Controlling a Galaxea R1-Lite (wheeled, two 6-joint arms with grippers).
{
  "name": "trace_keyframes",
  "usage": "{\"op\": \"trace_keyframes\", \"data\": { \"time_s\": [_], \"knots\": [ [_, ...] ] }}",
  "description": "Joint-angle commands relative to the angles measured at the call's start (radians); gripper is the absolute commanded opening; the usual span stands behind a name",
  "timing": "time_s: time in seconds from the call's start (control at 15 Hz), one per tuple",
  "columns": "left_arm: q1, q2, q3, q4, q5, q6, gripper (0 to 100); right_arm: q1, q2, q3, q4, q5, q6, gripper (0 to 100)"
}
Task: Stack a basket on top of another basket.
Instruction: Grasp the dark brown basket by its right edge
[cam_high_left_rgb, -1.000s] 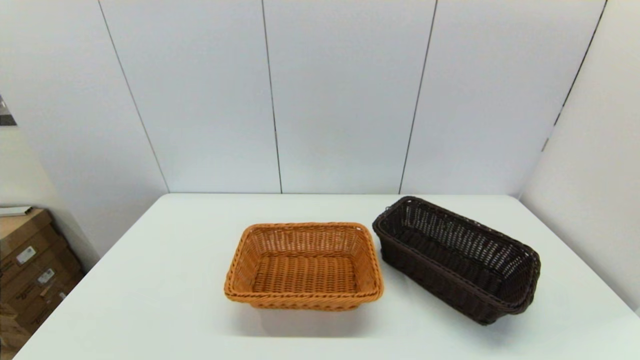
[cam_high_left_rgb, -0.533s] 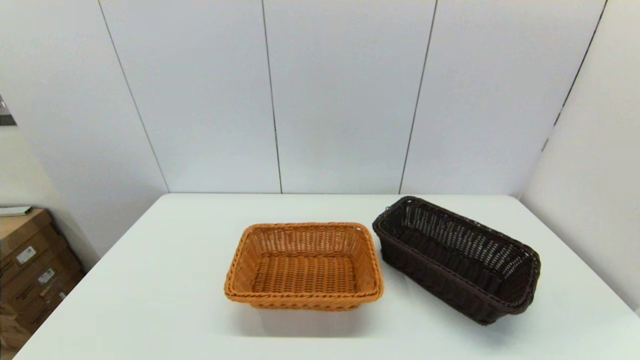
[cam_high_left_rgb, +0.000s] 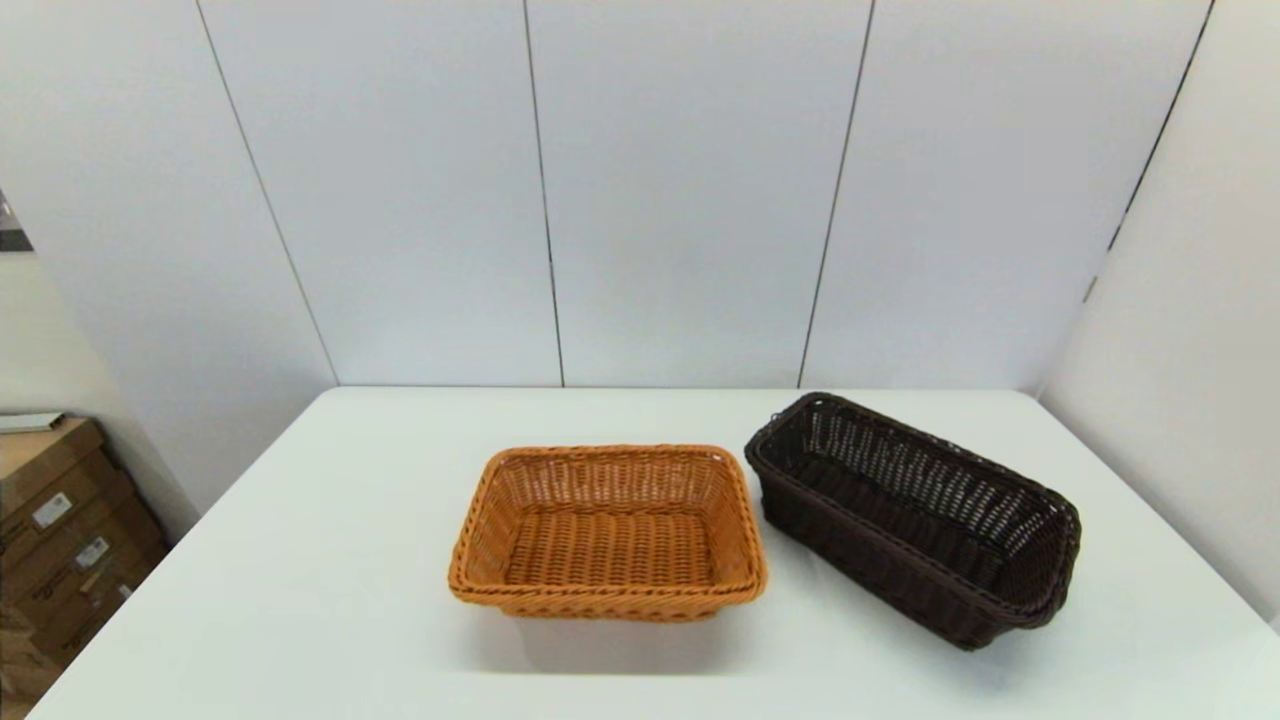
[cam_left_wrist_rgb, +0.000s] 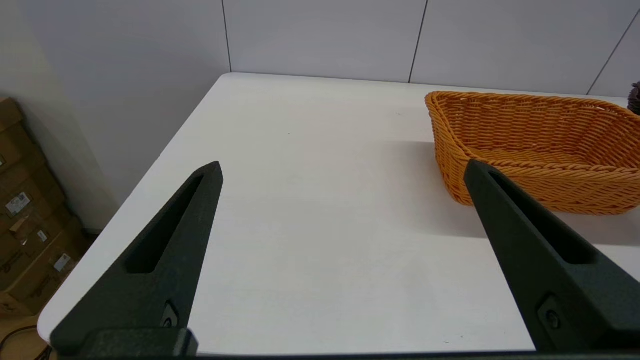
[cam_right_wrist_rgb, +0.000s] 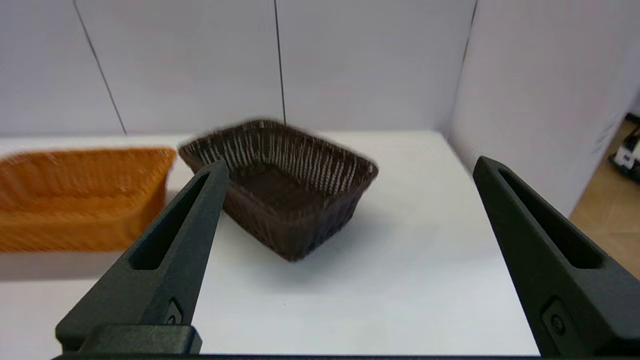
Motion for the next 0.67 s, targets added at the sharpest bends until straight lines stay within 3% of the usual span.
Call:
{"op": "trace_keyframes", "data": {
  "time_s": [0.07,0.27,0.53,0.67],
  "knots": [
    [0.0,0.001,0.0,-0.001,0.001,-0.001,100,-0.008,0.284,-0.349,0.239,-0.011,-0.009,100],
    [0.0,0.001,0.0,-0.001,0.001,-0.001,100,-0.056,0.618,-0.599,0.322,-0.023,-0.011,100],
    [0.0,0.001,0.0,-0.001,0.001,-0.001,100,-0.079,0.982,-0.823,0.389,-0.043,0.012,100],
    [0.0,0.001,0.0,-0.001,0.001,-0.001,100,-0.064,1.177,-0.952,0.454,-0.085,0.136,100]
  ]
}}
